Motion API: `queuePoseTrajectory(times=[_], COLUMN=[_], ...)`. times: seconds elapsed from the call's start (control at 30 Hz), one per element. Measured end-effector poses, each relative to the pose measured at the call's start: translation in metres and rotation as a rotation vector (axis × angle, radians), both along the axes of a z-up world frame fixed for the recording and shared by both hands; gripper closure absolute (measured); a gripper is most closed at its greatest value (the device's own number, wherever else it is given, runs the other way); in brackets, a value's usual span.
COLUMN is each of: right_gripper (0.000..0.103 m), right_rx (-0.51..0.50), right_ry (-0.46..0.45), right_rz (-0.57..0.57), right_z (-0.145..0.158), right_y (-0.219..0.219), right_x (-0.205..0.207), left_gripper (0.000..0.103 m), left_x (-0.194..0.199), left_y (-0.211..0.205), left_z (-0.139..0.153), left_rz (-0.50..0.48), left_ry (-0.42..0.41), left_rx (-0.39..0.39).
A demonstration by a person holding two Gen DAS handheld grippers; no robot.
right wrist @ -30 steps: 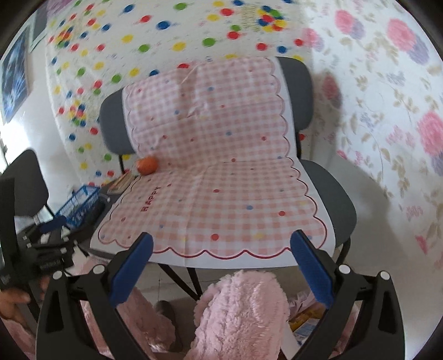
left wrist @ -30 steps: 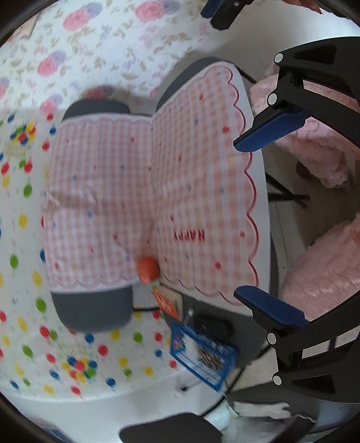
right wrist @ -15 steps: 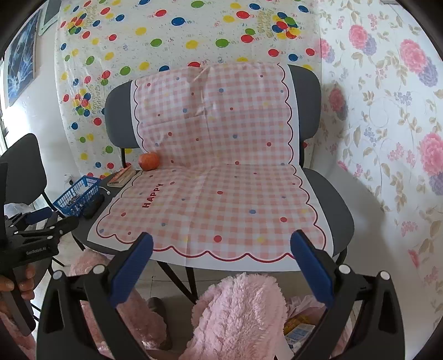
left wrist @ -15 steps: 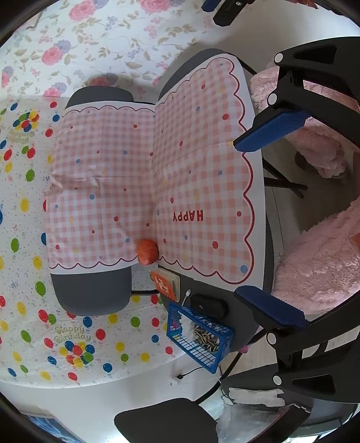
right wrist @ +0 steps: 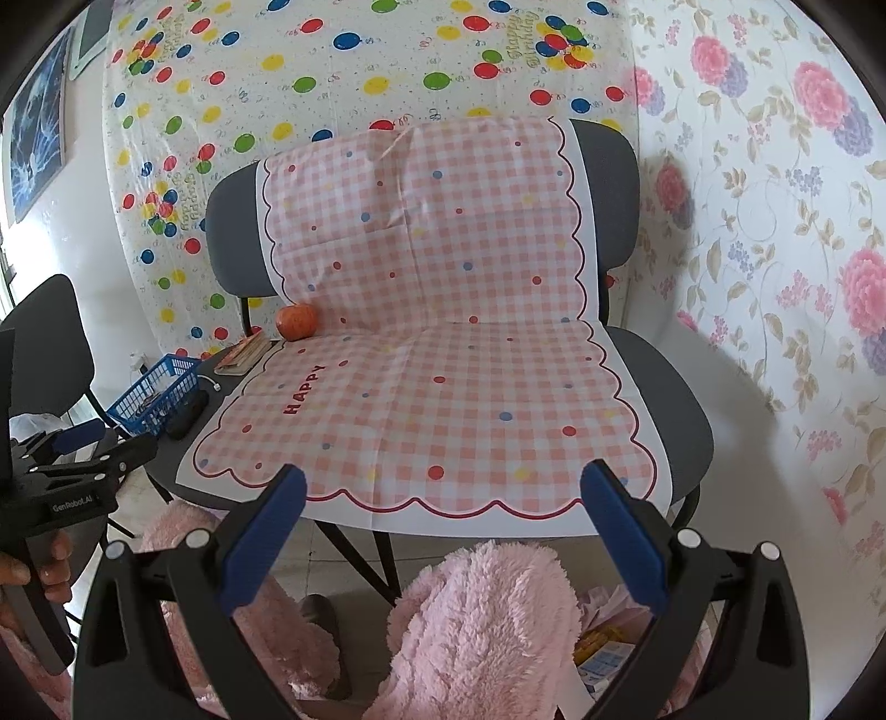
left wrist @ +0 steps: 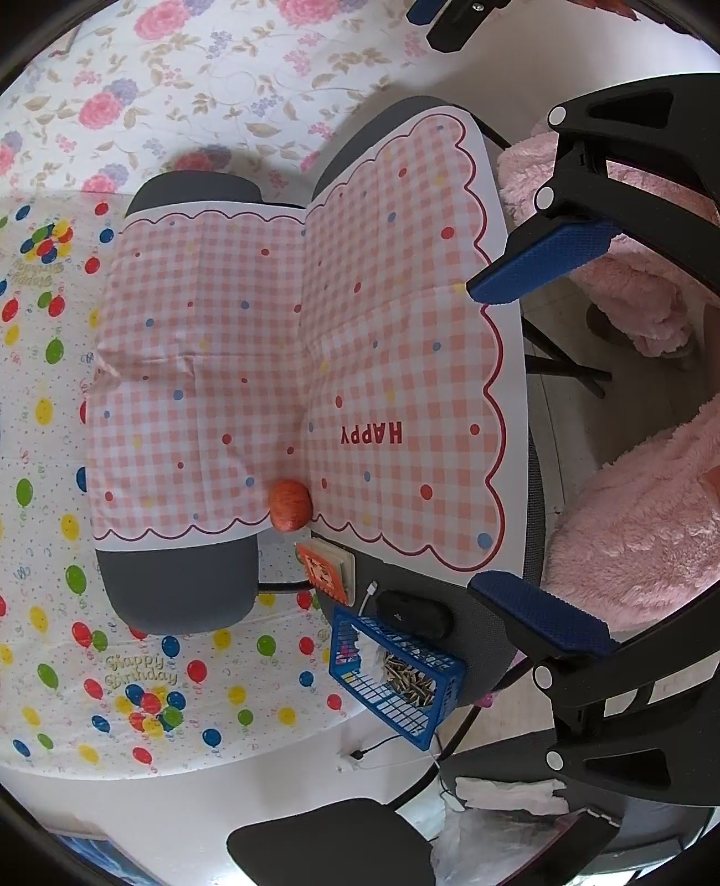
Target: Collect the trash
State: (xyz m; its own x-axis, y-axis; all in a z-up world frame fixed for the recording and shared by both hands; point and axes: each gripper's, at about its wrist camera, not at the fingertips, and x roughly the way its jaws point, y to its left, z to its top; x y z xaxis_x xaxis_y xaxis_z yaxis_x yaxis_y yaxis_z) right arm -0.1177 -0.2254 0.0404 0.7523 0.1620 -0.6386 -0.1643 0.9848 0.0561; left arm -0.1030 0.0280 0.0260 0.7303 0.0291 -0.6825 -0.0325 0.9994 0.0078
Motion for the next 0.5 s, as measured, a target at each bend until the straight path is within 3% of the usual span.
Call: queuePoseTrajectory(times=[0.5], right_gripper=[0.006], right_rx=[0.003], right_ry=[0.0], right_rz=[0.001], right_z=[-0.0009], right_y=[-0.0038], right_x=[0.0008], left_gripper=[0.007], left_x=[0.0009], left_y=[-0.0025], left_z=[-0.0026], left_rz=[-0.013], left_ry=[0.002], left_rx=[0.0])
